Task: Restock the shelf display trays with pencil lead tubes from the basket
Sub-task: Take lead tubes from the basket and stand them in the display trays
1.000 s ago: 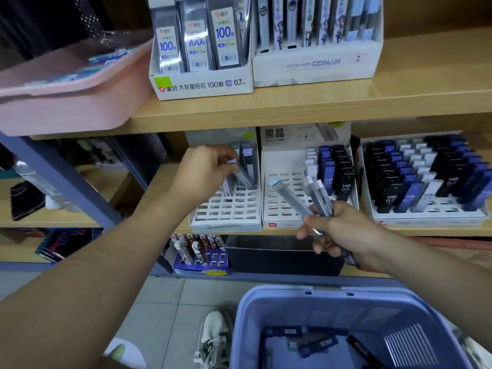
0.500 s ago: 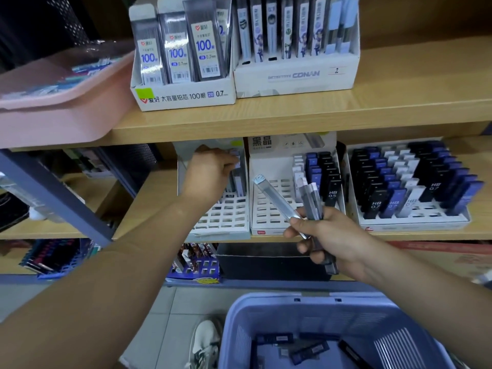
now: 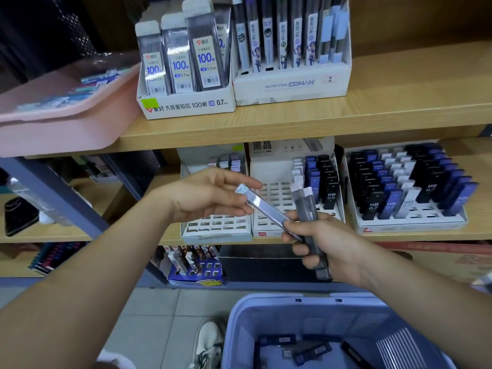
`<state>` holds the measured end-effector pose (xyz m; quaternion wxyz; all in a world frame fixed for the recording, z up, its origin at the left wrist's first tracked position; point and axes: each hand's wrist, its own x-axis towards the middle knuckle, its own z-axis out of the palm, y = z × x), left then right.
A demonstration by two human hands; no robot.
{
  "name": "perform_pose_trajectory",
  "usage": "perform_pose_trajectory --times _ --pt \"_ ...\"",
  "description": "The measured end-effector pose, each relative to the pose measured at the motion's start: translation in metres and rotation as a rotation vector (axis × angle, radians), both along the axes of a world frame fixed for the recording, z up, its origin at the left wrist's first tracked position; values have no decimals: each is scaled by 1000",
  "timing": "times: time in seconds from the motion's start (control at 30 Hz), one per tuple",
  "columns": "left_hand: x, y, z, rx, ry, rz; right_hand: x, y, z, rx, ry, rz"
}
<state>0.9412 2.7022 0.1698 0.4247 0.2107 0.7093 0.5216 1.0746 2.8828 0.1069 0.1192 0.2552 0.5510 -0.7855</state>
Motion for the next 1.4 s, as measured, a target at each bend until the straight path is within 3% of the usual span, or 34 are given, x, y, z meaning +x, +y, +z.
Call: perform_pose_trajectory --times 0.2,0.4,0.63,0.77,1.17,1.4 --pt "-7 -12 0 55 101 157 2 -8 10 -110 36 136" --pt "-24 -28 -8 -52 579 403 -1 -9 6 31 -23 34" --pt "-34 -34 -20 -282 1109 393 -3 -3 5 -14 -15 -39" --pt "-38 -28 -26 -369 1296 243 -1 -4 5 -39 -7 -35" --pt "-39 -13 -32 -360 1408 95 0 -2 5 -46 10 -32" --pt "-42 -13 -34 -354 1434 131 2 -2 6 -60 13 -24"
